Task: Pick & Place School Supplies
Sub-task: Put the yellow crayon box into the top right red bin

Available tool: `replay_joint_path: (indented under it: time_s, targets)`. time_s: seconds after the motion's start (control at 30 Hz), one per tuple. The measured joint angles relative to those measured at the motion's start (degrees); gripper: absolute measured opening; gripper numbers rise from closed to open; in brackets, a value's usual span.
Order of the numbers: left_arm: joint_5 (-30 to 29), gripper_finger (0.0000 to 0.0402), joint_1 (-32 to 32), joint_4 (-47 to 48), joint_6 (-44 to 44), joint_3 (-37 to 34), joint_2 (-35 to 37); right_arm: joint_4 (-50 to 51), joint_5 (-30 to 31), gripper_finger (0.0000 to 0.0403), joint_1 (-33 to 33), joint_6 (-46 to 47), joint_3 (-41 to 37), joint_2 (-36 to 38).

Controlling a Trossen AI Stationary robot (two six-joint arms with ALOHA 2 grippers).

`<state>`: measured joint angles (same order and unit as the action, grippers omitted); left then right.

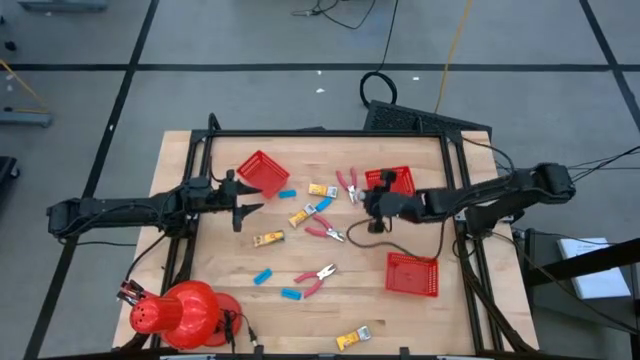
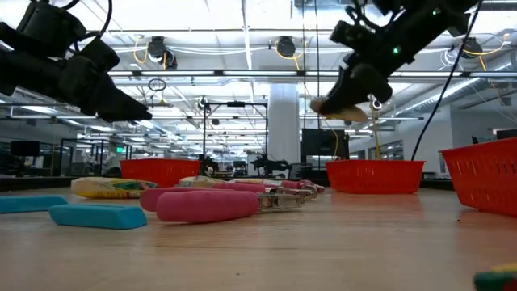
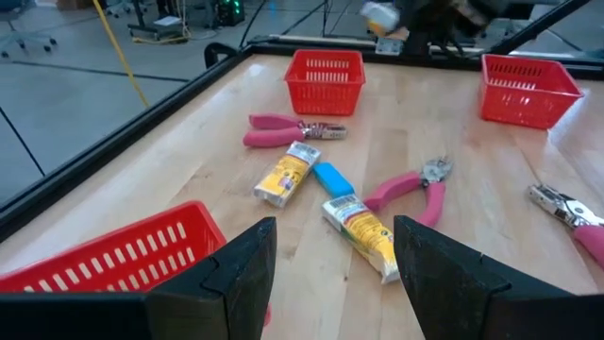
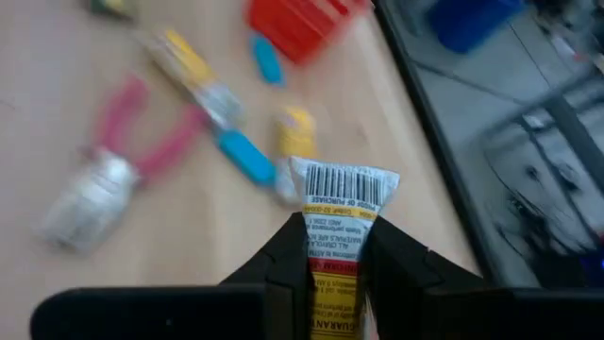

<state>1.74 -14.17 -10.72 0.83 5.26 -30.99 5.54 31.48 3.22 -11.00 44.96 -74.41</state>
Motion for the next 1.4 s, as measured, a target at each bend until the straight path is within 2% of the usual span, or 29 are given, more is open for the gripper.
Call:
replay_joint_path:
  time_s: [0.1, 0.3, 0.5, 0.63, 0.73, 0.93, 1.03, 1.23, 1.4]
  targets:
    - [-0.4, 0.0218, 0.0, 0.1, 0.0, 0.0, -0.1, 1.8, -0.9, 0.0063, -4.1, -1.4, -1.7, 1.7]
    - [-0.4, 0.0218, 0.0, 0.0, 0.2, 0.0, -0.1, 3.4, -6.8, 0.0063, -13.4, -2.5, -5.1, 2.4]
    - [-0.7, 0.0218, 0.0, 0.1, 0.2, 0.0, -0.1, 4.3, -18.5, 0.0063, -21.6, -1.8, -7.5, 2.5]
    - [-0.8, 0.0218, 0.0, 0.1, 0.2, 0.0, -0.1, 4.5, -20.6, 0.0063, -24.1, -1.2, -9.0, 2.5]
    - [-0.8, 0.0218, 0.0, 0.1, 0.2, 0.0, -0.1, 4.7, -23.2, 0.0074, -24.6, -1.1, -9.8, 2.5]
    - [-0.8, 0.0218, 0.0, 0.1, 0.2, 0.0, -0.1, 4.5, -20.9, 0.0234, -24.6, 1.1, -10.0, 2.5]
    - [-0.8, 0.0218, 0.0, 0.1, 0.2, 0.0, -0.1, 3.4, -20.6, 0.0279, -24.6, 1.2, -10.0, 2.5]
    - [-0.8, 0.0218, 0.0, 0.1, 0.2, 0.0, -0.1, 1.3, -19.4, 0.028, -22.5, 0.7, -9.1, 3.3]
    - [-0.8, 0.0218, 0.0, 0.1, 0.5, 0.0, -0.1, 1.0, -19.6, 0.027, -12.3, 3.3, -6.8, 4.4]
